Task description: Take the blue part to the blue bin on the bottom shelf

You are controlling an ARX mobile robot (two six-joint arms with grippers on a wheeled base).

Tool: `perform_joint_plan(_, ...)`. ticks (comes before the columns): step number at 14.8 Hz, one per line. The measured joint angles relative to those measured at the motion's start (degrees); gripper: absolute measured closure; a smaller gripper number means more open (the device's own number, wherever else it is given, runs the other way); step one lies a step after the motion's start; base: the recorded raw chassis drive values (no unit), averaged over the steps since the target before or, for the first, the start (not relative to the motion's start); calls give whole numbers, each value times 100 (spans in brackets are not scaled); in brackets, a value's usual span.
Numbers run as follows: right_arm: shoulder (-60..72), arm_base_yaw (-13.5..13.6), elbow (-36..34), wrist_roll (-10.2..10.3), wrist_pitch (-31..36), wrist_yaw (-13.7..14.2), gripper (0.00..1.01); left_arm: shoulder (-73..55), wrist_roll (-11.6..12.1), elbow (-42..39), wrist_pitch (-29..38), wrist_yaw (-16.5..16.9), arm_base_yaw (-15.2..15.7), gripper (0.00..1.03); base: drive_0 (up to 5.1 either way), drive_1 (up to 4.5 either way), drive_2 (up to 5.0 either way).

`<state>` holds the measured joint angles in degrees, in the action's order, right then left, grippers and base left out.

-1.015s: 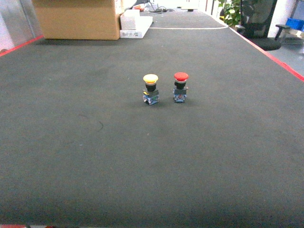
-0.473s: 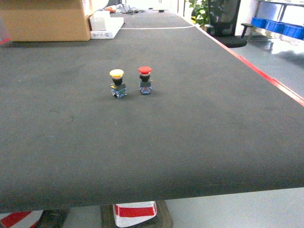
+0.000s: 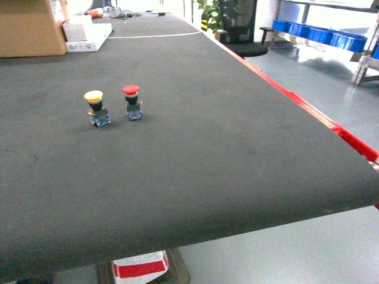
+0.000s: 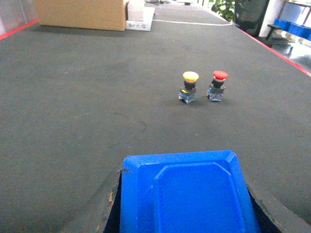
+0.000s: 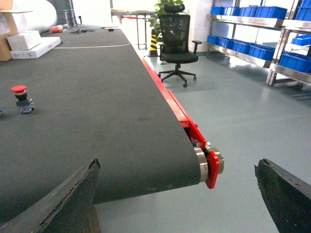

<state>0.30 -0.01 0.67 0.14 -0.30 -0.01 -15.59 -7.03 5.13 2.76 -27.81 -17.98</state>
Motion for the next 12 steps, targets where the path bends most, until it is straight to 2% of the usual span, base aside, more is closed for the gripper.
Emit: perform_joint_plan(12,0,0,0,0,0,-2,3,-4,0,0,2,0,-2,59,-162,-162,-162)
